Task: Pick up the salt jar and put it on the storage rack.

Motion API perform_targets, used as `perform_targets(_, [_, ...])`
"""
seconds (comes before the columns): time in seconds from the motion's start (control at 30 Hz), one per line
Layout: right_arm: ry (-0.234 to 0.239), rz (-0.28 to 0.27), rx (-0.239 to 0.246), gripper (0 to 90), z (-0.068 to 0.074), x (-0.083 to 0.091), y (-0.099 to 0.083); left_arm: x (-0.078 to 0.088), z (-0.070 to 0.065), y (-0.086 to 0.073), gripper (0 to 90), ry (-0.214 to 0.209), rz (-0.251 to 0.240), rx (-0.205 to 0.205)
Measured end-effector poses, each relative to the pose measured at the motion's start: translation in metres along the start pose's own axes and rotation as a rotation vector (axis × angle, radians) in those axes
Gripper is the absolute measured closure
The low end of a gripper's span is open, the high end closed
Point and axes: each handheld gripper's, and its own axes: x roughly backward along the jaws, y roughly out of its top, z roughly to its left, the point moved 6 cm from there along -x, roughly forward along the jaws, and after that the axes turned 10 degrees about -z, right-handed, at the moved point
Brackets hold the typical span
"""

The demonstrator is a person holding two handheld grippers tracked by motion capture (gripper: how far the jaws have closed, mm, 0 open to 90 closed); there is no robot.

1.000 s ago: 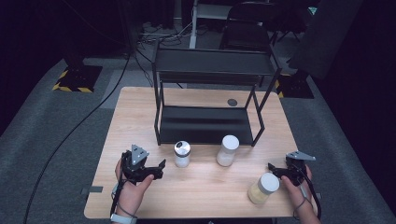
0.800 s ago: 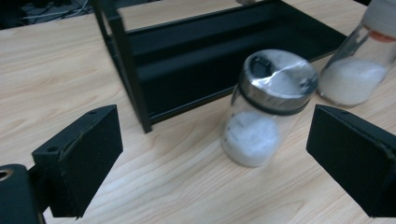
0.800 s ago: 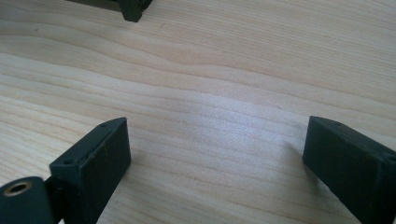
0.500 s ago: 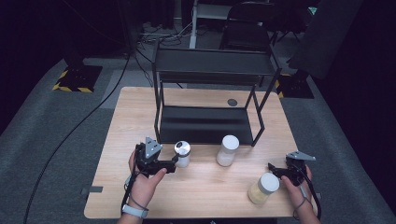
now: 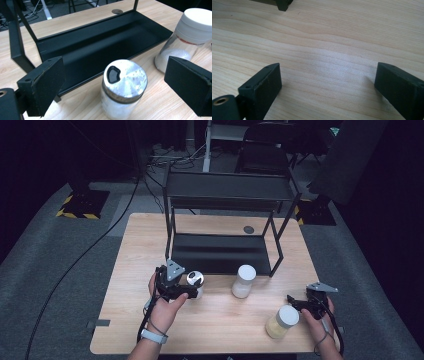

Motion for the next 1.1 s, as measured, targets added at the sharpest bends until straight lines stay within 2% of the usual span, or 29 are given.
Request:
perform_targets(0.17, [-0.001,0.0,0.0,6.6,0.0,0.0,0.0,-0.01,-0.001,-0.001,3.6,-0.008,0.0,-0.008])
perform_targets(0.5, [-0.001,0.0,0.0,6.6,0.0,0.0,0.0,-0.029,-0.003,-0.013,4.2,0.009,0.008,-0.012])
perform_targets(1.1, [-0.002,0.0,0.0,6.5,0.0,0.0,0.0,-0.051,-0.007,-0.032,6.9,0.0,0.081,-0.019])
